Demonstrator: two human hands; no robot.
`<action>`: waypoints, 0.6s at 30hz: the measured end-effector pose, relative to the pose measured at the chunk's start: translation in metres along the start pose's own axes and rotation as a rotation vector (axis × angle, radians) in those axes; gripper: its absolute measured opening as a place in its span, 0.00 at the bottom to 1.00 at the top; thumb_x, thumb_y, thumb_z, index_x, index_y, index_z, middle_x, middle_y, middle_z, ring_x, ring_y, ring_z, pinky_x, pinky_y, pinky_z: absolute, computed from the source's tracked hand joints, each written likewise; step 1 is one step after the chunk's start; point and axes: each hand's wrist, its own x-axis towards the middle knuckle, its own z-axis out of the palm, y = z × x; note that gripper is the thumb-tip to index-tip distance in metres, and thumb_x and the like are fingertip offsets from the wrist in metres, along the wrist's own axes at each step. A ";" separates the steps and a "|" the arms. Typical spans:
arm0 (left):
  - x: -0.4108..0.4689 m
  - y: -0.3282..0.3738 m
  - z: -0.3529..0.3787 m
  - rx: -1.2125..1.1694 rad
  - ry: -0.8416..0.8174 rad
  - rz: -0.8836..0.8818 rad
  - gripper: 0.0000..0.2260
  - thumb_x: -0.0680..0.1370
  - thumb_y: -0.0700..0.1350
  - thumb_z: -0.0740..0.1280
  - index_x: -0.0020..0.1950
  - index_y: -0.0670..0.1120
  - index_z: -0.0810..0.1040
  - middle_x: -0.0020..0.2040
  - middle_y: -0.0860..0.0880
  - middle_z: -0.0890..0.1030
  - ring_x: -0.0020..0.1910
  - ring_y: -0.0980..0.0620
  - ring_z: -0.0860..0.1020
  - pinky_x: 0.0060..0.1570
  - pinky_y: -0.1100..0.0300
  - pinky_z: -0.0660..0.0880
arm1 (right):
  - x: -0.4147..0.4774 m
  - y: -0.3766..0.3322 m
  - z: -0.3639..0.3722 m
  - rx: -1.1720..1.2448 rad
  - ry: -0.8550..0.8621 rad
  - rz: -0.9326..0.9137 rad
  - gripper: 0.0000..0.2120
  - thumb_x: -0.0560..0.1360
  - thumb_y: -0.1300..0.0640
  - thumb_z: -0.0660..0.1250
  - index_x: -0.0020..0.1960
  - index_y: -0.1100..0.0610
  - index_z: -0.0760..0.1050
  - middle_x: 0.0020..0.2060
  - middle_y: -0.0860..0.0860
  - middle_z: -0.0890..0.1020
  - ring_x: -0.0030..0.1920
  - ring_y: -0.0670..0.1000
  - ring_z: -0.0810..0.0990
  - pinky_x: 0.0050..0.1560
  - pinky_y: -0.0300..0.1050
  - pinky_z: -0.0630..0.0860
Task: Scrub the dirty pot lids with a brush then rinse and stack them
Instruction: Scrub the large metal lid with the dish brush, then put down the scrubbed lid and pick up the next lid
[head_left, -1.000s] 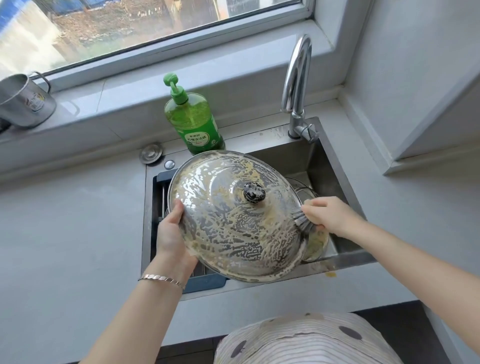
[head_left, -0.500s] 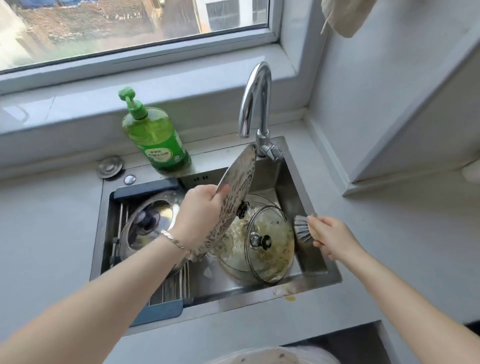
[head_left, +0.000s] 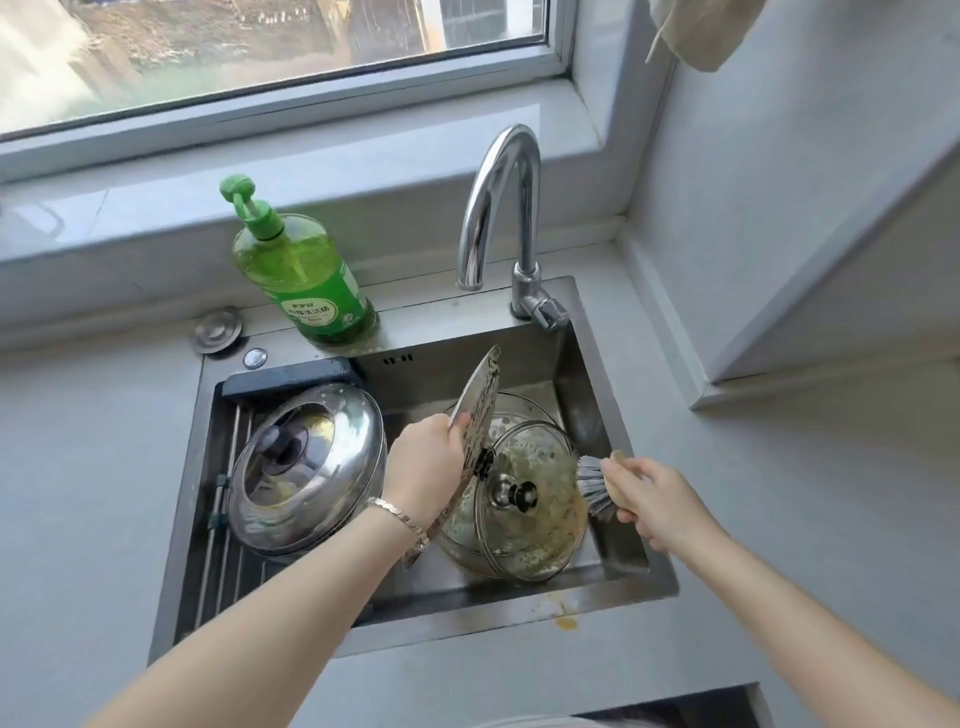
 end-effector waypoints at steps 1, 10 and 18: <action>-0.001 0.000 0.000 0.016 -0.003 -0.006 0.19 0.83 0.49 0.53 0.33 0.44 0.67 0.34 0.45 0.75 0.38 0.42 0.76 0.38 0.53 0.67 | 0.002 -0.002 0.002 0.019 -0.010 -0.003 0.11 0.77 0.45 0.62 0.49 0.53 0.72 0.32 0.49 0.74 0.27 0.46 0.71 0.19 0.32 0.60; 0.015 0.036 0.009 0.495 0.049 0.063 0.12 0.83 0.47 0.53 0.51 0.42 0.73 0.48 0.45 0.81 0.47 0.43 0.79 0.37 0.58 0.65 | 0.016 -0.008 0.010 0.137 -0.093 0.064 0.15 0.76 0.43 0.63 0.49 0.56 0.75 0.30 0.51 0.70 0.20 0.44 0.62 0.19 0.35 0.58; 0.019 0.028 0.005 0.671 0.120 0.197 0.18 0.46 0.40 0.80 0.24 0.44 0.71 0.18 0.49 0.71 0.15 0.50 0.71 0.34 0.72 0.41 | 0.027 -0.010 0.000 0.069 -0.109 0.042 0.15 0.76 0.43 0.63 0.50 0.55 0.75 0.30 0.50 0.71 0.21 0.44 0.63 0.21 0.34 0.59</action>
